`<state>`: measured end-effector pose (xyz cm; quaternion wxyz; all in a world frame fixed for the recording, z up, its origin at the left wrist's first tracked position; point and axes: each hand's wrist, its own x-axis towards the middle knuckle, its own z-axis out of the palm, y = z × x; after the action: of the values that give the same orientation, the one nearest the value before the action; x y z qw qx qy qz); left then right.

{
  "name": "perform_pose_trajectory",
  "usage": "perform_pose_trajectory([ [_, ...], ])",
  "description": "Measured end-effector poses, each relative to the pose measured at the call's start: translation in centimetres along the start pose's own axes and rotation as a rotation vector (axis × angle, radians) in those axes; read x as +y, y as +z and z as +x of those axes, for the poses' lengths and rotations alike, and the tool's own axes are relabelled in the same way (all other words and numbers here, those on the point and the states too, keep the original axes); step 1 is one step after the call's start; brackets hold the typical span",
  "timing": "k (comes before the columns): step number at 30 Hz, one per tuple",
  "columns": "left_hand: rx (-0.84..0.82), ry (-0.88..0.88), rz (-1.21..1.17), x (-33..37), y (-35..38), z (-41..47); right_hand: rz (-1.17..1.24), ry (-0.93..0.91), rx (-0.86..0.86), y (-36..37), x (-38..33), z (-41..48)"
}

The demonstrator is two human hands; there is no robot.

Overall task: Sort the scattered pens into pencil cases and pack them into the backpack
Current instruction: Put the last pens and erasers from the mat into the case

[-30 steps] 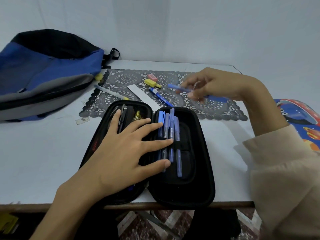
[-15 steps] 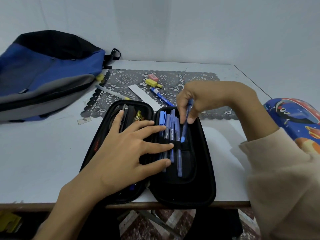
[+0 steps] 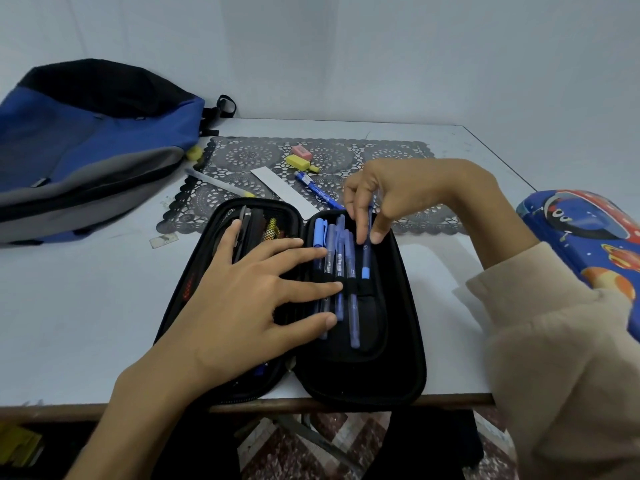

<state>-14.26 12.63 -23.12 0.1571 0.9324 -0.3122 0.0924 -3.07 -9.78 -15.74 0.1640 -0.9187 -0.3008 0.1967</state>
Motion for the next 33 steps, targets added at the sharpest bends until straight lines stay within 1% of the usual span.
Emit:
perform_pose_trajectory([
  [3, -0.002, -0.004, -0.004, 0.0, 0.0, 0.0, 0.015, -0.021, -0.044, 0.3, -0.4, 0.0],
  [6, 0.001, -0.002, -0.006, -0.1, 0.0, 0.0, -0.02, -0.075, -0.088, 0.8, -0.8, 0.1],
  [8, 0.001, 0.001, -0.003, -0.1, 0.0, 0.0, -0.01, -0.108, -0.071, 0.5, -0.6, -0.3],
  [9, 0.002, 0.001, -0.005, -0.1, 0.0, 0.0, 0.04, -0.112, -0.029, 0.2, -0.3, -0.5],
  [11, 0.005, -0.004, -0.017, -0.1, 0.1, 0.0, 0.141, -0.068, 0.129, -0.3, 0.5, -0.8],
  [13, 0.009, -0.009, -0.019, -0.1, 0.1, -0.1, 0.111, 0.004, 0.29, -0.4, 1.2, -0.5],
  [14, 0.011, -0.01, -0.021, -0.1, 0.1, -0.1, 0.083, 0.037, 0.321, -0.3, 1.3, -0.2],
  [18, 0.01, -0.018, -0.027, 0.0, 0.0, -0.1, 0.049, 0.107, 0.314, 0.3, 0.8, 0.6],
  [22, 0.003, -0.026, -0.02, 0.0, 0.0, -0.1, 0.086, 0.109, 0.214, 0.9, -0.1, 0.6],
  [24, -0.002, -0.026, -0.014, 0.0, 0.0, -0.1, 0.139, 0.137, 0.244, 1.4, -0.3, 0.8],
  [26, -0.005, -0.029, -0.01, 0.0, 0.0, -0.1, 0.112, 0.167, 0.311, 1.7, -0.4, 1.1],
  [28, -0.007, -0.031, -0.007, 0.0, -0.1, -0.1, 0.062, 0.172, 0.318, 2.0, -0.7, 1.6],
  [33, 0.006, -0.028, 0.026, 0.0, 0.0, -0.2, 0.039, 0.169, 0.335, 2.5, -1.4, 1.7],
])
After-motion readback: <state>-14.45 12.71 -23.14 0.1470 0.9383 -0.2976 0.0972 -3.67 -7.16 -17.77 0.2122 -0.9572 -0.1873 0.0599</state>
